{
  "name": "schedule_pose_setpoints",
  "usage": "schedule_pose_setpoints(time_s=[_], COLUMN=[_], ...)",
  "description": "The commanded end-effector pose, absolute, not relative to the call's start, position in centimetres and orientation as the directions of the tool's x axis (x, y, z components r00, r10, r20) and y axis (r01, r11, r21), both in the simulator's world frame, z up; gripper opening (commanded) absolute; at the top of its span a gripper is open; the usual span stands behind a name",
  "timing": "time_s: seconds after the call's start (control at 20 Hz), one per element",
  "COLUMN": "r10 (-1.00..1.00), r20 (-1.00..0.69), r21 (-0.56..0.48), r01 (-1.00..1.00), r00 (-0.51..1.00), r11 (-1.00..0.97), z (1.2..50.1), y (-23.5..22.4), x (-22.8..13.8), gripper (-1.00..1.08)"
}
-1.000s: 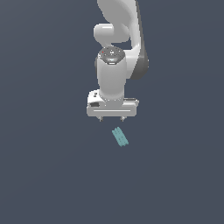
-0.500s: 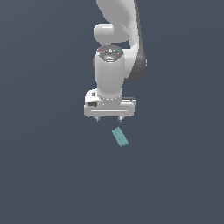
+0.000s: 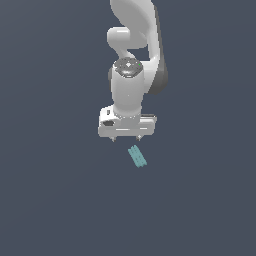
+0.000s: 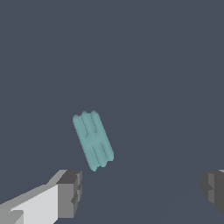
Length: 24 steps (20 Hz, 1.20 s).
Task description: Pick up the object and move it to a goal position.
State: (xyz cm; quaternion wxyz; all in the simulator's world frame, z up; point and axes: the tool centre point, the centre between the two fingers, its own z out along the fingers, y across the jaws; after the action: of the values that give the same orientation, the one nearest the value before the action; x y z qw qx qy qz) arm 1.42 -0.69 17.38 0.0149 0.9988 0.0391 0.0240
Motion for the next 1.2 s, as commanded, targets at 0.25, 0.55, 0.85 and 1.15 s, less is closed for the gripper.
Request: schedule_pose_setpoints(time_s=[0.25,0.55,0.85,1.15], r10=[0.224,0.359,0.428,0.437], r20=[0.024,0.008,0.001,-0.001], r21=[0.027,0.013,0.002,0.000], r01=[0.224,0.359,0.428,0.437], r00=[0.974,0.933,0.904,0.900], r11=[-0.974,-0.933,-0.904,-0.900], z=[13.0,8.8,6.5,6.2], y=[1.3,3.2,4.3,4.5], x=[1.5,1.3,1.1,1.0], gripper=[1.00,1.00,1.00,1.00])
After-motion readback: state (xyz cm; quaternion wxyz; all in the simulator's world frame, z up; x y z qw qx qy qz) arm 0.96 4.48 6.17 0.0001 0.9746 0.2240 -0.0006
